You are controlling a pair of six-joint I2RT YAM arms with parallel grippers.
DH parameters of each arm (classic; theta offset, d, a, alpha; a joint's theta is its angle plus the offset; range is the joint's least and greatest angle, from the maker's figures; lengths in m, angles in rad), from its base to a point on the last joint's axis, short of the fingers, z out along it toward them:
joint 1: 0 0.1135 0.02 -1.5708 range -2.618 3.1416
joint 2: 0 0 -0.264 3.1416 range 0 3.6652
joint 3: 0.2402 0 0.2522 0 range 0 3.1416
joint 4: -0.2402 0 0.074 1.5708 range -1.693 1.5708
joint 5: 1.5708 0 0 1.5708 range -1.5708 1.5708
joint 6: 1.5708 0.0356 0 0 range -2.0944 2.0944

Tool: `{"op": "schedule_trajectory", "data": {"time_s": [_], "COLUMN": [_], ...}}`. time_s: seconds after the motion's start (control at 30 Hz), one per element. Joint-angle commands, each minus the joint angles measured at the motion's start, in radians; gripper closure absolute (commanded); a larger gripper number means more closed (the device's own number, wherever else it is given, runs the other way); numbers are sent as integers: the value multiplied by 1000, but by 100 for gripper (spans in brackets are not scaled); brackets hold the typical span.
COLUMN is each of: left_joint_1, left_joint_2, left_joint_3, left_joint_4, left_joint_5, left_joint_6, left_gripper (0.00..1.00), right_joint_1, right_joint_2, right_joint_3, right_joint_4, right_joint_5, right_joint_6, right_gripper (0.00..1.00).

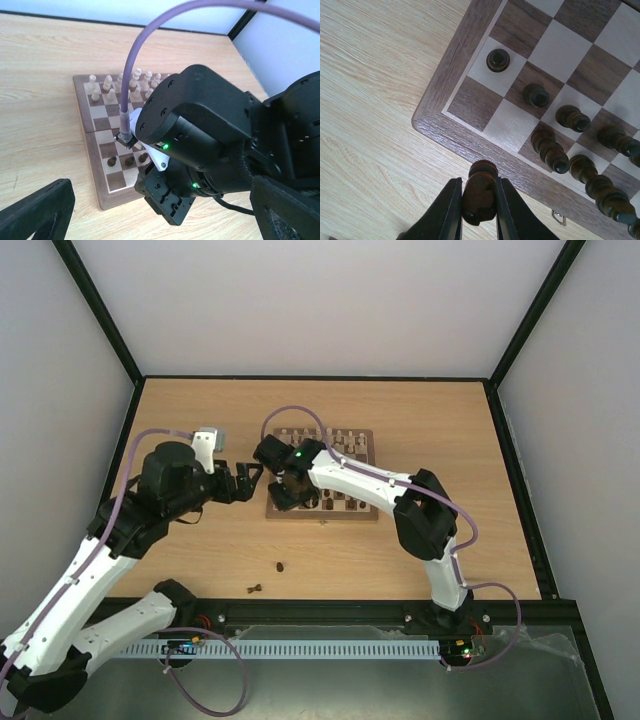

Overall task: Set up the chess pieces on the board
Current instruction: Place the chess piece on the chessboard.

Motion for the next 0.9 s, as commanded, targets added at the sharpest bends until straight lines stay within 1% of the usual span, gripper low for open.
{"op": "schedule_trajectory", "data": {"time_s": [0.0,0.17,0.33,0.87], "left_joint_1": [5,5,5,5], "left_joint_2": [-58,-108,-122,-113], "left_joint_3": [29,42,46,38], "left_joint_4": [15,21,16,17], "left_joint_5": [-38,-57,-64,-66], "left_joint_6": [-17,-19,-17,-19], "left_gripper": [1,1,1,1], "right_joint_1": [-16,-28,-40,-61], "right_joint_2": [24,48,70,86], "right_joint_3": [29,31,32,17], "right_joint_4": [-28,-15,5,34], "right_joint_5": [-14,-2,-12,-25], "right_joint_6": [-28,-28,-31,-39], "right_gripper": [84,84,84,84]}}
